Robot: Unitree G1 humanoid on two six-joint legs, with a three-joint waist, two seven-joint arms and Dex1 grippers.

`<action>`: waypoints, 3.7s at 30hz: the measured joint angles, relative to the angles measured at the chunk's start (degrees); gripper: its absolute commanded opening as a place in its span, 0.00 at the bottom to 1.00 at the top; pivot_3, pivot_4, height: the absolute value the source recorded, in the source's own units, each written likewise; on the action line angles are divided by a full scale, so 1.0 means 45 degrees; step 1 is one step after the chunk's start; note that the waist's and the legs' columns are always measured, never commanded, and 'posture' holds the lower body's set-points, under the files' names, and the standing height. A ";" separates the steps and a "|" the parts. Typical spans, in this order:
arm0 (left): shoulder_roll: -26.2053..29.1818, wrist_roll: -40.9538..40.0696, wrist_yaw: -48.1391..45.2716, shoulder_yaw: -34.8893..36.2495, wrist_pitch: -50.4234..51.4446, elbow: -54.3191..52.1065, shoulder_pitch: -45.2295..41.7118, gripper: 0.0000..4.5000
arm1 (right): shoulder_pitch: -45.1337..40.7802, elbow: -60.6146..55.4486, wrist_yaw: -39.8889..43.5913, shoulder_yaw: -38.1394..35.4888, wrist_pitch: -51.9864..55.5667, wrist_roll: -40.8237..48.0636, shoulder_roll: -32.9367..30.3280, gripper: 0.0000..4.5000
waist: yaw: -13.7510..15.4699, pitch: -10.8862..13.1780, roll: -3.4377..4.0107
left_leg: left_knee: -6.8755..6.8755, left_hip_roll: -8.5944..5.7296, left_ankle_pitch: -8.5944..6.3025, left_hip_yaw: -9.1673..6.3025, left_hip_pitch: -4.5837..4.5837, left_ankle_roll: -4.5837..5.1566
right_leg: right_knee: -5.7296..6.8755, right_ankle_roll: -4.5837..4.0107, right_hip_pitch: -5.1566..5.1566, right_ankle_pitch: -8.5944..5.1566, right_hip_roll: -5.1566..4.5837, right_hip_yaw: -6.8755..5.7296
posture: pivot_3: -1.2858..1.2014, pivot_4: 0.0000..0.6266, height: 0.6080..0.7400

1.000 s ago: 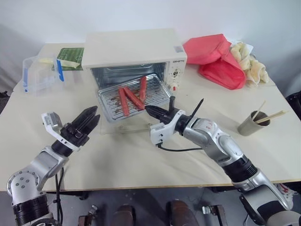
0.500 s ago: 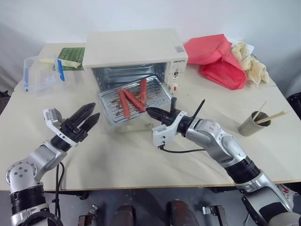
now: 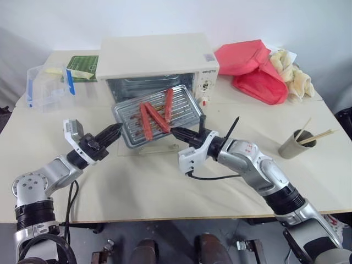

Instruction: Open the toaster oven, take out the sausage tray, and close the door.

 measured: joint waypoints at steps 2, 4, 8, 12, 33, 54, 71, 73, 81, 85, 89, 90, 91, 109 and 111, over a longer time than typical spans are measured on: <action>0.0014 0.0238 -0.0039 -0.0001 0.0038 -0.0024 -0.0004 0.01 | 0.0000 -0.0060 0.0104 0.0001 -0.0083 -0.0001 -0.0070 0.00 | 0.0005 0.0000 0.0000 | 0.0001 0.0001 0.0000 -0.0001 0.0000 0.0000 | 0.0000 0.0000 0.0001 0.0000 0.0001 -0.0002 | 0.52 0.24 1.00; 0.0054 0.0451 -0.0117 -0.0002 0.0066 -0.0069 0.0000 0.01 | 0.0002 -0.0059 0.0170 0.0000 -0.0164 -0.0002 -0.0102 0.00 | 0.0014 0.0000 0.0000 | 0.0002 0.0001 0.0000 -0.0001 0.0000 0.0000 | -0.0001 0.0000 0.0001 0.0000 0.0000 -0.0002 | 0.52 0.24 1.00; 0.0116 0.0714 -0.0249 0.0000 0.0195 -0.0128 -0.0010 0.01 | 0.0002 -0.0058 0.0220 0.0000 -0.0245 -0.0002 -0.0127 0.00 | 0.0013 0.0000 0.0000 | 0.0000 0.0001 0.0000 -0.0001 0.0000 0.0000 | -0.0001 0.0000 0.0001 0.0000 -0.0001 -0.0001 | 0.52 0.24 1.00; 0.0135 0.1000 -0.0342 -0.0004 0.0219 -0.0133 -0.0166 0.07 | 0.0000 -0.0056 0.0231 0.0000 -0.0281 -0.0001 -0.0141 0.00 | 0.0024 0.0000 -0.0001 | 0.0001 0.0001 0.0000 -0.0001 0.0000 0.0000 | -0.0001 0.0000 0.0001 0.0000 -0.0001 -0.0001 | 0.52 0.24 1.00; -0.0044 0.1694 -0.0379 -0.0136 0.0703 0.0020 -0.0713 0.52 | -0.0192 -0.0056 0.0811 -0.0005 -0.0869 0.0900 -0.0138 0.00 | 0.0023 0.0000 -0.0001 | 0.0003 0.0001 0.0000 -0.0001 -0.0001 0.0000 | 0.0000 0.0000 0.0001 0.0000 -0.0001 -0.0003 | 0.52 0.24 1.00; -0.0313 0.0843 0.1507 0.0798 0.2013 0.0027 -0.0543 0.01 | -0.0363 0.0400 0.2500 0.0001 -0.1015 0.2042 0.0078 0.00 | 0.0002 0.0001 -0.0001 | 0.0003 0.0004 0.0000 -0.0002 0.0000 0.0000 | 0.0001 0.0000 0.0001 0.0000 -0.0005 -0.0003 | 0.52 0.24 1.00; -0.0959 -0.4259 0.6407 0.0585 0.1296 -0.0154 0.1132 0.01 | -0.1329 0.1095 0.5319 0.0001 -0.0141 0.4301 0.0362 0.00 | 0.0025 0.0000 -0.0001 | 0.0013 0.0010 0.0000 -0.0007 0.0001 -0.0001 | 0.0000 0.0000 0.0002 0.0001 -0.0010 -0.0003 | 0.52 0.24 1.00; -0.0920 -0.4751 0.6789 0.0342 0.1039 -0.0215 0.1308 0.00 | -0.1353 0.1199 0.5406 0.0001 -0.0145 0.4334 0.0382 0.12 | 0.0034 0.0000 -0.0001 | 0.0017 0.0009 0.0000 -0.0007 0.0001 -0.0001 | -0.0002 0.0000 0.0003 0.0001 -0.0012 -0.0001 | 0.52 0.24 1.00; -0.0934 -0.5812 0.7435 -0.0254 0.0300 -0.0668 0.2054 0.00 | -0.1897 0.1889 0.5144 -0.0183 -0.0019 0.4898 0.0429 0.66 | 0.0029 0.0000 -0.0001 | 0.0018 0.0007 -0.0001 -0.0006 0.0002 -0.0001 | -0.0007 0.0000 0.0006 0.0000 -0.0008 -0.0002 | 0.52 0.24 1.00; -0.0971 -0.5810 0.7503 -0.0256 0.0273 -0.0993 0.2232 0.00 | -0.2036 0.1967 0.5148 -0.0187 -0.0076 0.5101 0.0331 0.93 | 0.0017 0.0000 -0.0001 | 0.0017 0.0007 -0.0001 -0.0005 0.0003 -0.0001 | -0.0007 0.0000 0.0006 0.0000 -0.0008 -0.0001 | 0.52 0.24 1.00; -0.1099 -0.5812 0.7553 -0.0252 0.0270 -0.1230 0.2426 0.00 | -0.2270 0.2180 0.5356 -0.0186 -0.0431 0.5442 0.0121 0.99 | 0.0032 0.0000 -0.0002 | 0.0015 0.0006 -0.0001 -0.0005 0.0003 -0.0001 | -0.0011 0.0000 0.0008 0.0001 -0.0010 -0.0003 | 0.52 0.24 1.00; -0.1120 -0.5812 0.7561 -0.0249 0.0268 -0.1304 0.2469 0.00 | -0.2271 0.2242 0.5418 -0.0186 -0.0536 0.5490 0.0069 0.99 | 0.0036 0.0000 -0.0001 | 0.0015 0.0006 -0.0001 -0.0005 0.0003 -0.0001 | -0.0012 0.0000 0.0008 0.0000 -0.0010 -0.0002 | 0.52 0.24 1.00; -0.1139 -0.5809 0.7575 -0.0240 0.0248 -0.1425 0.2530 0.00 | -0.2272 0.2325 0.5456 -0.0186 -0.0597 0.5565 0.0029 0.99 | 0.0033 0.0000 -0.0001 | 0.0015 0.0006 -0.0001 -0.0005 0.0003 -0.0001 | -0.0013 0.0000 0.0008 0.0000 -0.0009 -0.0002 | 0.52 0.24 1.00; -0.2942 -0.5591 0.7075 0.1487 -0.0542 -0.5412 0.6188 0.00 | -0.4036 0.4558 1.0661 -0.0454 0.0227 0.9066 -0.1498 0.99 | 0.0143 0.0004 -0.0007 | 0.0005 0.0022 -0.0004 -0.0001 0.0002 0.0004 | -0.0082 0.0000 0.0043 0.0001 -0.0017 -0.0003 | 0.52 0.24 1.00; -0.3354 -0.5592 0.6915 0.1518 -0.0870 -0.6141 0.6822 0.00 | -0.4077 0.4845 1.1348 -0.0488 0.0565 0.9381 -0.1652 0.99 | 0.0217 0.0005 -0.0008 | 0.0009 0.0018 -0.0006 0.0000 0.0003 0.0008 | -0.0101 -0.0001 0.0055 0.0000 -0.0018 -0.0005 | 0.52 0.24 1.00</action>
